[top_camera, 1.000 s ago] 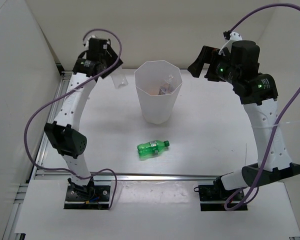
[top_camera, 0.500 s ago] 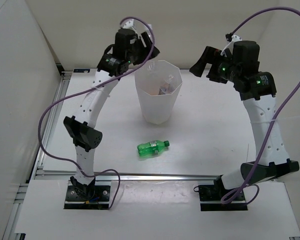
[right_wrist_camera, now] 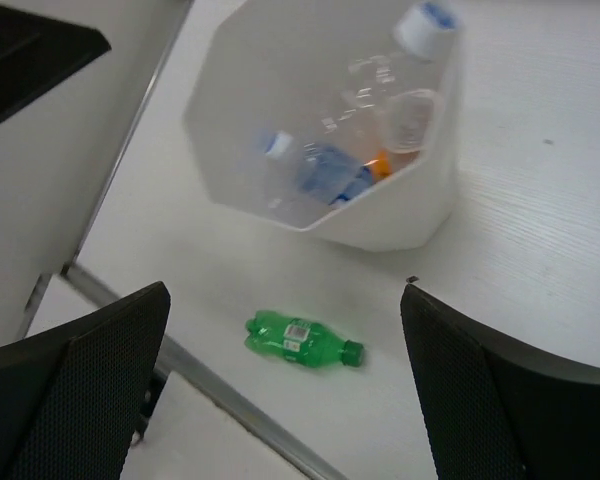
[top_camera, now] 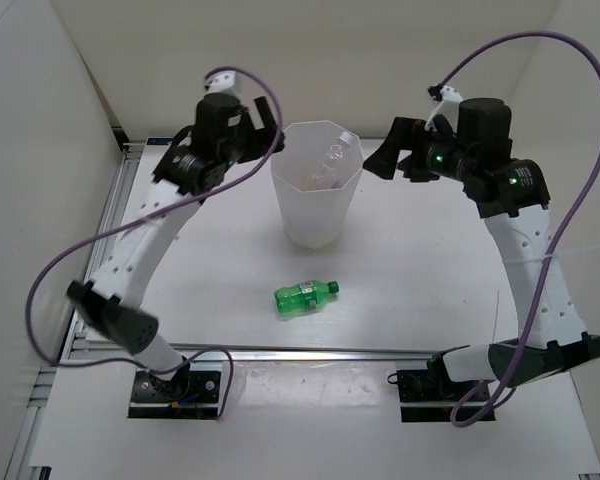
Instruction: Put the plastic bottles in the bin
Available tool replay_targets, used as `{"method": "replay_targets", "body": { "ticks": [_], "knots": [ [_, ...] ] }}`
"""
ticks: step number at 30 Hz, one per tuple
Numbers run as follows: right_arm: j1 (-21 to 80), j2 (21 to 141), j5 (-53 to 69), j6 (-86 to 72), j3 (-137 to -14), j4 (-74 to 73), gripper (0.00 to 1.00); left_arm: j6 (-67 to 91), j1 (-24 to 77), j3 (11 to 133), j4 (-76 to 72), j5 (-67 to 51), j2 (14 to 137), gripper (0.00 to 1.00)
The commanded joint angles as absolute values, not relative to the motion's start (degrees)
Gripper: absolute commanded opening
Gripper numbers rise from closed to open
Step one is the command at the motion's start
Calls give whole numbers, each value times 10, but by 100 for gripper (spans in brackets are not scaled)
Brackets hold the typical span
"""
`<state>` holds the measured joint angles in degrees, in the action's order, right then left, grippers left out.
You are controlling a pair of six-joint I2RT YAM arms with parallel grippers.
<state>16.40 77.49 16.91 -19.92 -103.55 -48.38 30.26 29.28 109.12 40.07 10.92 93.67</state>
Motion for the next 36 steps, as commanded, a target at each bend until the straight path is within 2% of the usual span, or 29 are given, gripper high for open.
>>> {"method": "replay_targets", "body": {
  "ticks": [1, 4, 5, 7, 10, 16, 19, 28, 36],
  "knots": [
    [240, 783, 231, -126, -1048, -449, 100, 298, 269, 988, 397, 211, 806, 100],
    [307, 821, 221, -71, -1106, -502, 100, 328, 261, 849, 397, 242, 719, 100],
    [360, 846, 206, -37, -1118, -517, 100, 336, 254, 790, 397, 266, 699, 100],
    [416, 853, 161, -12, -1099, -524, 100, 352, 246, 739, 403, 282, 644, 100],
    [537, 881, 84, 24, -1070, -524, 100, 377, 222, 674, 429, 294, 593, 100],
    [662, 944, -73, 71, -936, -484, 100, 411, 191, 646, 532, 299, 587, 100],
    [685, 959, -156, 85, -883, -462, 100, 422, 185, 658, 593, 304, 602, 100],
    [686, 1025, -168, 91, -817, -412, 100, 429, 185, 630, 617, 284, 558, 100],
    [642, 1080, -51, 84, -802, -362, 95, 422, 185, 624, 643, 272, 540, 100]
  ]
}}
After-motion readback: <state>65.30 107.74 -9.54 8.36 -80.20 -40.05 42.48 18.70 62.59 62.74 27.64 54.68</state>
